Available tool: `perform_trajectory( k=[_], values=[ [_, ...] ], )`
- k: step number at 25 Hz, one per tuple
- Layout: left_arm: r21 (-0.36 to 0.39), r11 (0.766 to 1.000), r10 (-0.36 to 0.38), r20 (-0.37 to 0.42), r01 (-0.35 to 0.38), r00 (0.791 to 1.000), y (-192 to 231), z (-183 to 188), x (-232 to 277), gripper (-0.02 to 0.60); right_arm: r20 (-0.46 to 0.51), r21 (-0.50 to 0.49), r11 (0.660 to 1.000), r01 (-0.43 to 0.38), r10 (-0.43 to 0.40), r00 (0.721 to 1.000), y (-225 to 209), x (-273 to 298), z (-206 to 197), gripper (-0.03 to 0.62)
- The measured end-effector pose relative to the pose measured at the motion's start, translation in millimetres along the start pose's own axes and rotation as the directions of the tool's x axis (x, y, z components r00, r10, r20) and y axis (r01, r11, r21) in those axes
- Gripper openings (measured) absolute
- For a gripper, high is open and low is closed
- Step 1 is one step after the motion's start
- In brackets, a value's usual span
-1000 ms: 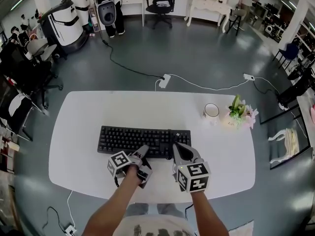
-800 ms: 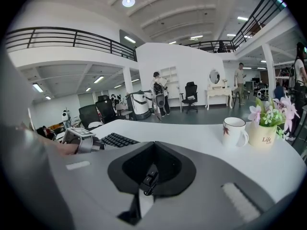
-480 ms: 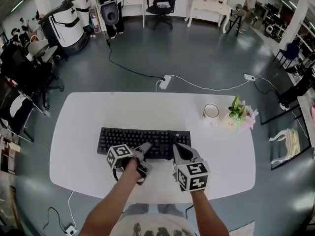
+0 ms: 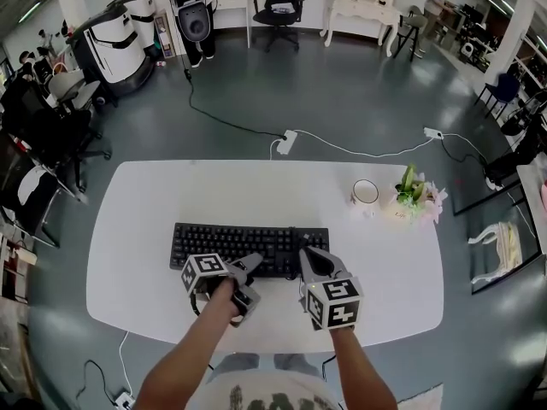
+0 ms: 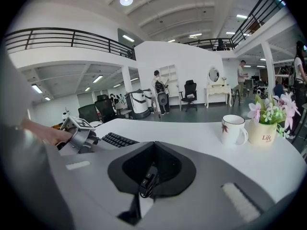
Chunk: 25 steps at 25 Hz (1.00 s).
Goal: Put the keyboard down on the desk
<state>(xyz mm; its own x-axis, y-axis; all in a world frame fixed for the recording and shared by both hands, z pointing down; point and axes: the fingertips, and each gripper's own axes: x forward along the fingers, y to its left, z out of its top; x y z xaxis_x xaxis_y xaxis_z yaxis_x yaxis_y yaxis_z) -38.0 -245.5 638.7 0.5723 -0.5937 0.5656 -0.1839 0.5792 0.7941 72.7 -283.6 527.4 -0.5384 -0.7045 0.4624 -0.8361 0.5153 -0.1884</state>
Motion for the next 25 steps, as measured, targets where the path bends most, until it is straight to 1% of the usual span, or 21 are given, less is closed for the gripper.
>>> perform_trajectory(
  k=[2, 5, 8, 10, 12, 15, 17, 18, 21, 23, 24, 25],
  values=[
    [0.001, 1.000, -0.008, -0.007, 0.008, 1.000, 0.1, -3.6, -3.3, 0.353, 0.000, -0.001, 1.000, -0.002, 0.002, 1.000, 0.9, 1.0, 0.9, 0.000],
    [0.014, 0.999, -0.038, -0.015, 0.038, 0.999, -7.4, -6.3, -9.5, 0.353, 0.002, -0.001, 1.000, -0.005, 0.005, 1.000, 3.3, 2.8, 4.2, 0.000],
    [0.057, 0.995, -0.076, -0.010, 0.077, 0.997, -22.6, -4.7, -17.3, 0.351, 0.013, -0.005, 1.000, -0.010, 0.010, 1.000, 6.5, 3.1, 11.3, 0.000],
    [0.120, 0.989, -0.092, 0.004, 0.091, 0.996, -34.4, 0.3, -23.5, 0.351, 0.016, -0.008, 1.000, -0.014, 0.014, 1.000, 8.6, 2.5, 17.3, 0.000],
    [0.198, 0.976, -0.104, 0.031, 0.096, 0.994, -45.7, 10.0, -31.4, 0.351, 0.015, -0.013, 1.000, -0.015, 0.015, 1.000, 10.5, 0.9, 24.2, 0.000],
    [0.314, 0.944, -0.134, 0.082, 0.102, 0.988, -64.5, 27.7, -46.0, 0.311, 0.036, -0.024, 1.000, -0.012, 0.013, 0.999, 10.7, -3.2, 38.4, 0.000],
    [0.403, 0.910, -0.156, 0.114, 0.098, 0.981, -79.0, 39.7, -57.1, 0.285, 0.057, -0.030, 1.000, -0.006, 0.008, 0.998, 9.3, -6.4, 48.2, 0.000],
    [0.452, 0.887, -0.171, 0.130, 0.095, 0.977, -87.0, 45.9, -63.0, 0.276, 0.065, -0.032, 0.999, -0.004, 0.006, 0.998, 8.6, -8.0, 52.6, 0.000],
    [0.592, 0.802, -0.220, 0.171, 0.079, 0.960, -111.3, 61.8, -82.2, 0.242, 0.081, -0.040, 0.999, -0.001, 0.004, 0.997, 9.1, -12.6, 63.0, 0.000],
    [0.679, 0.732, -0.246, 0.187, 0.056, 0.951, -126.5, 66.9, -93.9, 0.225, 0.094, -0.044, 0.999, -0.001, 0.005, 0.996, 10.4, -16.1, 69.4, 0.000],
    [0.725, 0.688, -0.254, 0.191, 0.038, 0.948, -133.8, 67.7, -98.5, 0.213, 0.102, -0.045, 0.999, -0.001, 0.005, 0.995, 11.0, -17.7, 72.8, 0.000],
    [0.770, 0.638, -0.258, 0.193, 0.016, 0.947, -140.4, 67.5, -102.2, 0.212, 0.110, -0.047, 0.999, -0.002, 0.007, 0.994, 11.4, -19.1, 76.0, 0.000]
  ],
)
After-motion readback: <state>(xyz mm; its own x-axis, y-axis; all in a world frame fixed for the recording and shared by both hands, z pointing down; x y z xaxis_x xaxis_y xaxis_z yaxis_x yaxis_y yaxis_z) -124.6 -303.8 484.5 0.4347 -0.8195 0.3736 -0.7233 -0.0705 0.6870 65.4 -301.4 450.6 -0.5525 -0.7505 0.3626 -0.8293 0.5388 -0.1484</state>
